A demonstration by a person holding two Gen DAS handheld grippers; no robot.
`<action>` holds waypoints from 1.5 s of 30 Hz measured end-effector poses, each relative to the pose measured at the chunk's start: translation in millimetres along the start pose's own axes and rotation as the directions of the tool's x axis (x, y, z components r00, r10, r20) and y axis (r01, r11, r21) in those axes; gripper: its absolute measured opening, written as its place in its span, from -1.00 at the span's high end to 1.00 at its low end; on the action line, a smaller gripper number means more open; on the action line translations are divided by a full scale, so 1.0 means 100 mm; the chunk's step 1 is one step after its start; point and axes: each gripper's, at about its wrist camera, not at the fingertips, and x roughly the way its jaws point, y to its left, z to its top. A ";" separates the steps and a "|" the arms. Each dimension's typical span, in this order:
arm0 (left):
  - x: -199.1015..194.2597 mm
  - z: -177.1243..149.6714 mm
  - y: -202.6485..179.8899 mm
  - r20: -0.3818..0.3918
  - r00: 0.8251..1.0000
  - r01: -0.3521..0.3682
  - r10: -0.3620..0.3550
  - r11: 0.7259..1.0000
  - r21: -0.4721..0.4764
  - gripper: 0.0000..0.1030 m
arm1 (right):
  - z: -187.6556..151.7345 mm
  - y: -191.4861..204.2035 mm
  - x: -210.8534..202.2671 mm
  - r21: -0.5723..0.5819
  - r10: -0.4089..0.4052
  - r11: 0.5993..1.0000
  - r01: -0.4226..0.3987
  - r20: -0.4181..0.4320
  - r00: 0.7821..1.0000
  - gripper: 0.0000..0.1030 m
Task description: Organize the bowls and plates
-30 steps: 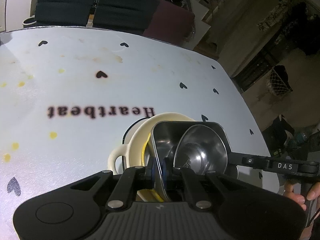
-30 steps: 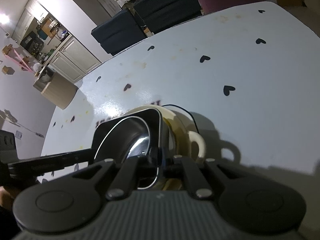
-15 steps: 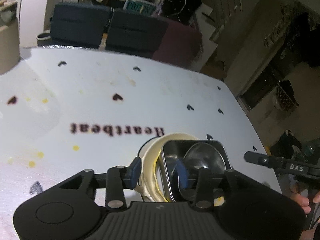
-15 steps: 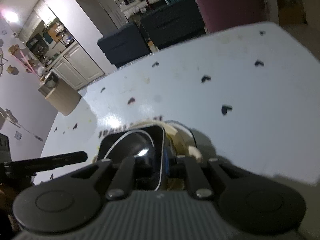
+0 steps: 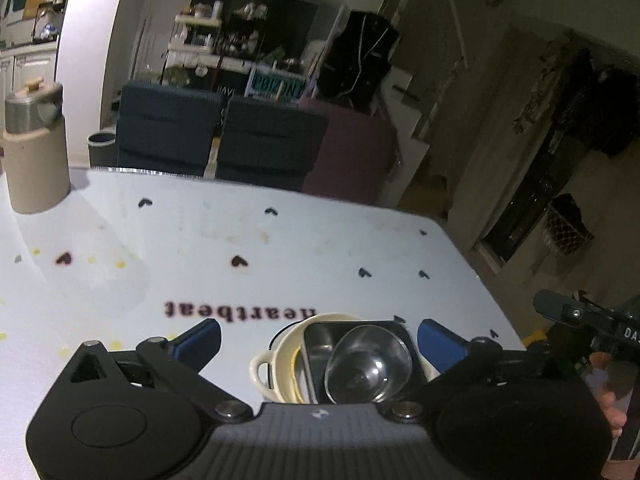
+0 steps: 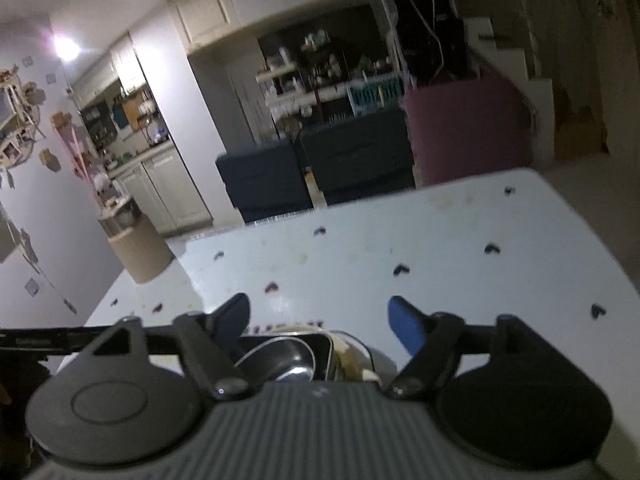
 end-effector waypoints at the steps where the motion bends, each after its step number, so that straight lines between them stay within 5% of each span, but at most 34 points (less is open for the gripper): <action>1: -0.05 -0.01 -0.04 0.013 1.000 -0.007 0.007 1.000 0.008 -1.00 | 0.00 0.00 -0.06 -0.002 -0.001 1.000 0.001 0.016 1.000 -0.81; 5: -0.30 -0.10 -0.20 0.079 0.997 -0.031 0.026 0.997 0.070 -1.00 | -0.05 0.04 -0.27 -0.030 -0.012 0.999 0.014 0.074 0.997 -0.99; 18: -0.75 -0.64 -0.46 0.217 0.971 -0.136 0.101 0.979 0.152 -1.00 | -0.48 0.16 -0.80 -0.122 -0.065 0.989 0.089 0.190 0.980 -0.99; 45: -0.68 -1.45 -0.47 0.196 0.960 -0.241 0.202 0.950 0.201 -1.00 | -1.21 0.30 -0.85 -0.216 -0.119 0.965 0.148 0.144 0.982 -0.99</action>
